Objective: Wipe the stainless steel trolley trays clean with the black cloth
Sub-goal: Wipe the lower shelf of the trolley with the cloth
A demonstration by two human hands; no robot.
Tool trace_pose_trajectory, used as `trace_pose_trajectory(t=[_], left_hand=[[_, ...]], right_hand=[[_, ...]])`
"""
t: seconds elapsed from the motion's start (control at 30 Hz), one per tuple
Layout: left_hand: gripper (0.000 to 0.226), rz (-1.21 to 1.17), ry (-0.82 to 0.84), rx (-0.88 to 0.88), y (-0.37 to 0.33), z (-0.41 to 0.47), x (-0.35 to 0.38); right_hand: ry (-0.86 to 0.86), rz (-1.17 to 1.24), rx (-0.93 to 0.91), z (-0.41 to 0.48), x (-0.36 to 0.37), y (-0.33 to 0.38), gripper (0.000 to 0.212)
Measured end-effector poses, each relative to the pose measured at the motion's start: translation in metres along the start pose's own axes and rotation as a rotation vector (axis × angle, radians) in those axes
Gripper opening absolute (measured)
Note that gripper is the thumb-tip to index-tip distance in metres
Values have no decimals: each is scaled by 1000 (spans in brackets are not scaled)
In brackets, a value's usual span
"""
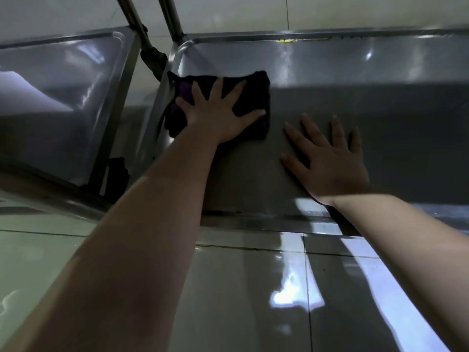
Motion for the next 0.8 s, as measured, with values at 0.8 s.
trace_pose_trajectory(t=[0.8], left_hand=[[89,5,-37,9,4,-10,7]], right_hand=[[-13,8,-9,-4,0,2,65]])
Point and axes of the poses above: each hand's wrist, its own z-axis towards the middle knuckle, its own x-axis out of the palm, y = z × x, the point moved 9 cm from there along z, towards the middle knuckle, and after that the axes turned 10 degrees about y, right-handed, at the moved point
